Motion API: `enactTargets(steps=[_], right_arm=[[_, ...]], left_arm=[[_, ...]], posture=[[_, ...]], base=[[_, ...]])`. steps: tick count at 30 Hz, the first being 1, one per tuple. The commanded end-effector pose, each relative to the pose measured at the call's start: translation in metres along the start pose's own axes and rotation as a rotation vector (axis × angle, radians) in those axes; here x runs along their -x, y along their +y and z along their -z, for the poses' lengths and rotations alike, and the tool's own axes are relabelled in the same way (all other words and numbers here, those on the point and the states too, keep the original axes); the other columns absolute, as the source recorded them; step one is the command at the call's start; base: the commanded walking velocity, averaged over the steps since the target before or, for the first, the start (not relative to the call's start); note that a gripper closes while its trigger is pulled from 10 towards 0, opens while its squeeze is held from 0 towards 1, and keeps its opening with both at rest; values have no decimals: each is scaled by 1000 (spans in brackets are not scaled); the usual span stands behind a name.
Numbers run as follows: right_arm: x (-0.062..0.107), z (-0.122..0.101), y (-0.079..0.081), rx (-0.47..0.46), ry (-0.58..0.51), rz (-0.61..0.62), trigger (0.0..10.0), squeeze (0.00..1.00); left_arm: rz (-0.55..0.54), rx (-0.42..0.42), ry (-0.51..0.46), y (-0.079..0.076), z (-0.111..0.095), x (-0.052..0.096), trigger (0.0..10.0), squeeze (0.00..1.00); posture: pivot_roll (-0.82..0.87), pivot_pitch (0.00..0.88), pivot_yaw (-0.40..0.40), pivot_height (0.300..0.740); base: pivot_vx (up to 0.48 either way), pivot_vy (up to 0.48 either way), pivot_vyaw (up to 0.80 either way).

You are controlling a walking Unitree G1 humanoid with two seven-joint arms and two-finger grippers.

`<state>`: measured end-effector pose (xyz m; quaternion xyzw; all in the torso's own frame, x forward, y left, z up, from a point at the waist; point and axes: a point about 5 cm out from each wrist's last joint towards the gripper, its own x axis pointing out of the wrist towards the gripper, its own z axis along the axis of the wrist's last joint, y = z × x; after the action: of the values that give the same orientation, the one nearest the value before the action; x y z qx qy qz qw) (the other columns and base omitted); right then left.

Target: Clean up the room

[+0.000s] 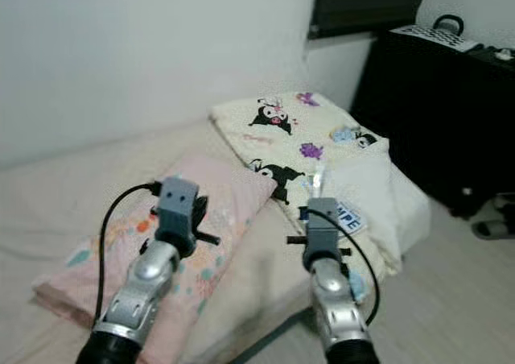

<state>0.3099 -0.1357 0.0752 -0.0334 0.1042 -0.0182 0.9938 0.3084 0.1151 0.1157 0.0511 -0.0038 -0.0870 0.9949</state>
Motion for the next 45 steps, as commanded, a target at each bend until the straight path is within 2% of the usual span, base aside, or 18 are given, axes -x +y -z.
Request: enactTargets(steps=[1,17,23,36,45], right_arm=[[1,3,4,6,17,-14,10000,0],[1,3,5,5,21,-11,10000,0],[0,1,8,45,9,-47,10000,0],[-1,3,8,-46,37,-46,10000,0],[0,4,3,-24,25,-35,10000,0]], left_arm=[[-4,-7,25,1,5,2,10000,0],[5,-10,22,0,4,1,10000,0],[2,-9,19,0,4,1,10000,0],[-3,-5,18,0,4,-1,10000,0],[-3,0,20,-1,4,-2,10000,0]], posture=[[14,0,-75,740],[17,0,-73,740],[18,0,-81,740],[16,0,-82,740],[9,0,-76,740]], base=[[0,0,-800],[0,0,-800],[0,0,-800],[0,0,-800],[0,0,-800]])
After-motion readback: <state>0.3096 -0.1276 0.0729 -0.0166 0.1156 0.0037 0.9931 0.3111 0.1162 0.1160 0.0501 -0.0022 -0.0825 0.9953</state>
